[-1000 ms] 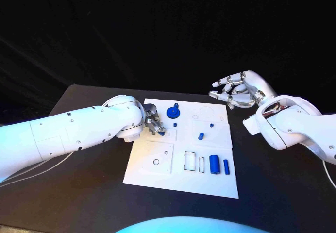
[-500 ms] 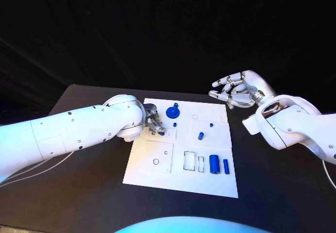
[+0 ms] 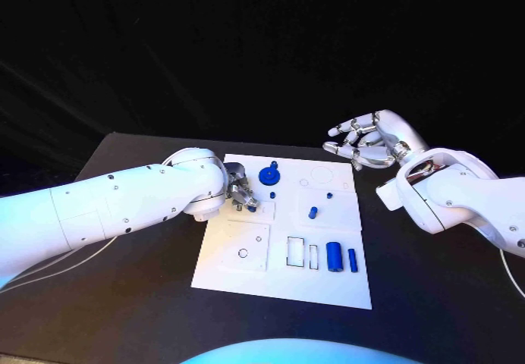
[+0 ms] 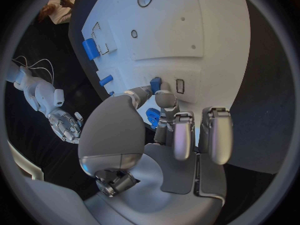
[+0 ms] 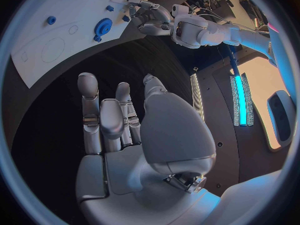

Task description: Assemble the parts on the task board

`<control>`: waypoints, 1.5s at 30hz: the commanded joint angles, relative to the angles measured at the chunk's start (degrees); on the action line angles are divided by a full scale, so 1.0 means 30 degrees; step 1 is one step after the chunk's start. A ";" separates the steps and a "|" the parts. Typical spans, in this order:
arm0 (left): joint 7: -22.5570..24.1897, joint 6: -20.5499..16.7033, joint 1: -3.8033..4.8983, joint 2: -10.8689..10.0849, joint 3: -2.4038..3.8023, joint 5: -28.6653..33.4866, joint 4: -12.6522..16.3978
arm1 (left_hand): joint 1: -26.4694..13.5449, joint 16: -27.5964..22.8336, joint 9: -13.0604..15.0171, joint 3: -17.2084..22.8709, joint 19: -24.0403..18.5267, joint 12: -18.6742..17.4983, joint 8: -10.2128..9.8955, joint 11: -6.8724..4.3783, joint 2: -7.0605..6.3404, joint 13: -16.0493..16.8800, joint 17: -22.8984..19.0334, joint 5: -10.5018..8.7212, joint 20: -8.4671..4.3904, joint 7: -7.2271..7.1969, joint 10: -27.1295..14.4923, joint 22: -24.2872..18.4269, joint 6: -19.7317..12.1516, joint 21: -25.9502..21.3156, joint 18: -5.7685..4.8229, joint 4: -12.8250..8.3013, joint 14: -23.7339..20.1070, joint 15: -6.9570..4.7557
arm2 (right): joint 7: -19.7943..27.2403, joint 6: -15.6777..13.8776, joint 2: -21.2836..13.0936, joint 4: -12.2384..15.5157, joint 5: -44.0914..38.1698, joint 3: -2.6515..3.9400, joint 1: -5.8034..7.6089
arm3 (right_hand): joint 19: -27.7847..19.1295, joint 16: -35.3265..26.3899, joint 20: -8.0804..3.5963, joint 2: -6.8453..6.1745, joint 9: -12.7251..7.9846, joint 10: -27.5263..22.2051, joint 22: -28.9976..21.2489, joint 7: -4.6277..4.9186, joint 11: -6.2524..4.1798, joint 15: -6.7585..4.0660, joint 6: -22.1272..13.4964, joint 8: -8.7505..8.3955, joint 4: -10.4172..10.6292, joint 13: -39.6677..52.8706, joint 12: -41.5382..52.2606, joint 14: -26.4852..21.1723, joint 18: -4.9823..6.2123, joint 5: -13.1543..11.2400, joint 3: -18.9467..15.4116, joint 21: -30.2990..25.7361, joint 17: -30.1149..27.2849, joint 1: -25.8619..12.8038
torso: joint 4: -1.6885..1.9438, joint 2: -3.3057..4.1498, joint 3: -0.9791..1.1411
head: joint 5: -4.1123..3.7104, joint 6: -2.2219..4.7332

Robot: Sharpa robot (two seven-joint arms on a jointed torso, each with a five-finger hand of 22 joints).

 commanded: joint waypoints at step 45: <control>-0.0560 0.0237 -0.0080 0.0160 -0.0043 0.0215 -0.0393 | -0.0875 0.0164 -0.0105 -0.7180 0.1484 0.0838 -0.0354 -0.0134 0.1159 0.0947 0.4691 -0.0043 -0.0260 -0.0435 0.0221 0.4297 0.1149 0.0199 -0.0236 0.2145 0.1884 -0.0156 | -0.0135 0.0359 -0.0267 0.0179 -0.0141 0.0003 -0.0006 | 0.0141 -0.0111 -0.0011 0.0090 0.0028 -0.0051 -0.0004 -0.0054 -0.0079 -0.0041 -0.0045 0.0089 0.0016 -0.0056 -0.0063 -0.0052 0.0232 0.0087 0.0094 -0.0069 -0.0014 0.0064 | 0.0017 -0.0027 -0.0025 | -0.0146 0.0014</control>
